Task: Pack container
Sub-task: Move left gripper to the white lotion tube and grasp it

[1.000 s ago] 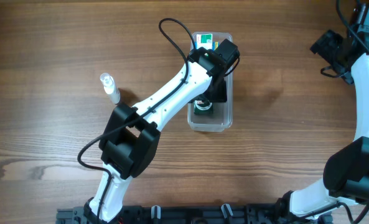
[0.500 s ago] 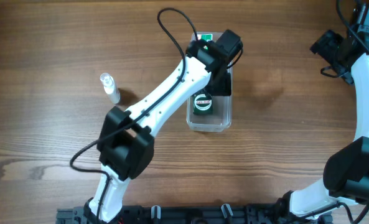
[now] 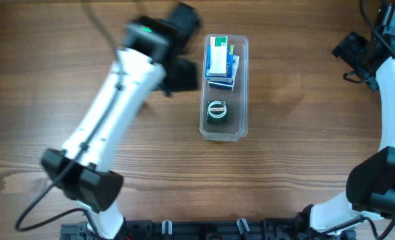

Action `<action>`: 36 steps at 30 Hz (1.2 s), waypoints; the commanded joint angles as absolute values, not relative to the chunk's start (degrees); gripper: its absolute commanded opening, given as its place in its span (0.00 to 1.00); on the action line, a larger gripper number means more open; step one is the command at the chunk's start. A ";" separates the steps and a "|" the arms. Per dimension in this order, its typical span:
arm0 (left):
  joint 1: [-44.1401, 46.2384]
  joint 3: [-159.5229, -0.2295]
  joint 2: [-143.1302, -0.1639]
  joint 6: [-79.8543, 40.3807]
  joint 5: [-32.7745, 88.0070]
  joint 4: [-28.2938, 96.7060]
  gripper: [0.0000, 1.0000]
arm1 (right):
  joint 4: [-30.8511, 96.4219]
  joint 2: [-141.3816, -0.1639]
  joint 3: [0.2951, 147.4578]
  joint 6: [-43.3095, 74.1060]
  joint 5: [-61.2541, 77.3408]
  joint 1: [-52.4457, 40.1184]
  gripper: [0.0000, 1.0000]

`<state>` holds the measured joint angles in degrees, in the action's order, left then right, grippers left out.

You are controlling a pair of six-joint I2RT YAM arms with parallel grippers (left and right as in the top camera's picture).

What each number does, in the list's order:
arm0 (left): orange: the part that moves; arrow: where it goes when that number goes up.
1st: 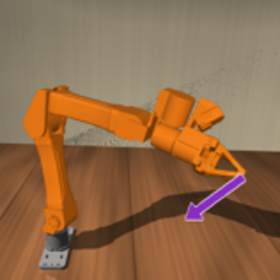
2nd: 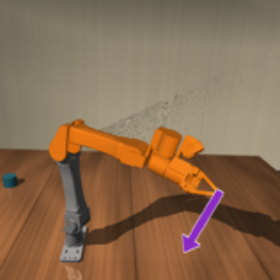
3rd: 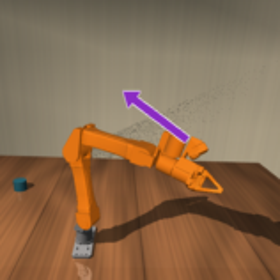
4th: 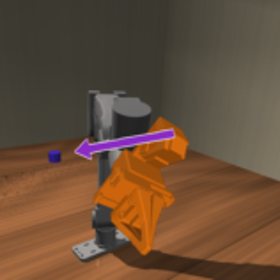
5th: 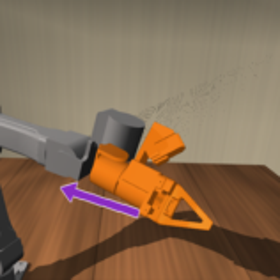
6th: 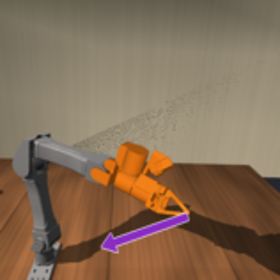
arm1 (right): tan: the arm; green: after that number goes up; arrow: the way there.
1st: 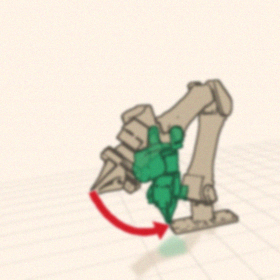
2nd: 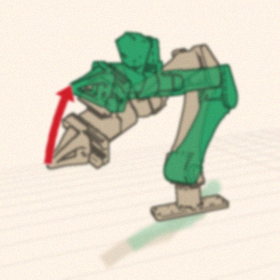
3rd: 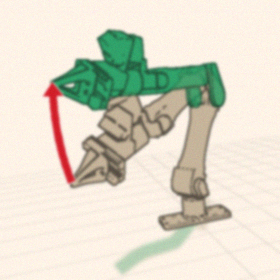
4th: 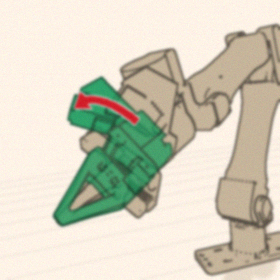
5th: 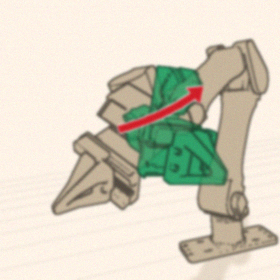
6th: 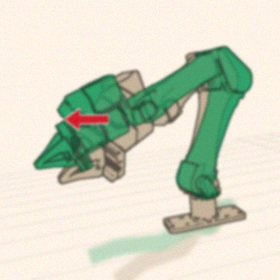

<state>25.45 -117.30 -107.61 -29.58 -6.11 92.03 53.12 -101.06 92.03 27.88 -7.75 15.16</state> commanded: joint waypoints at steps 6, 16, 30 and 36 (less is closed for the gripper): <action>7.77 -115.92 -106.63 -25.45 -6.44 94.54 1.00 | 53.12 -101.84 91.68 28.51 -7.66 14.85 1.00; 4.21 -105.54 -107.13 -21.21 -2.37 85.65 1.00 | 53.12 -101.84 91.68 28.53 -7.64 14.85 1.00; 4.14 -102.96 -115.24 -18.26 -1.89 78.91 1.00 | 53.15 -101.84 91.68 28.53 -7.66 14.85 1.00; 2.72 -102.96 -117.14 -15.55 -3.92 78.37 1.00 | 53.12 -101.84 91.68 28.51 -7.66 14.85 1.00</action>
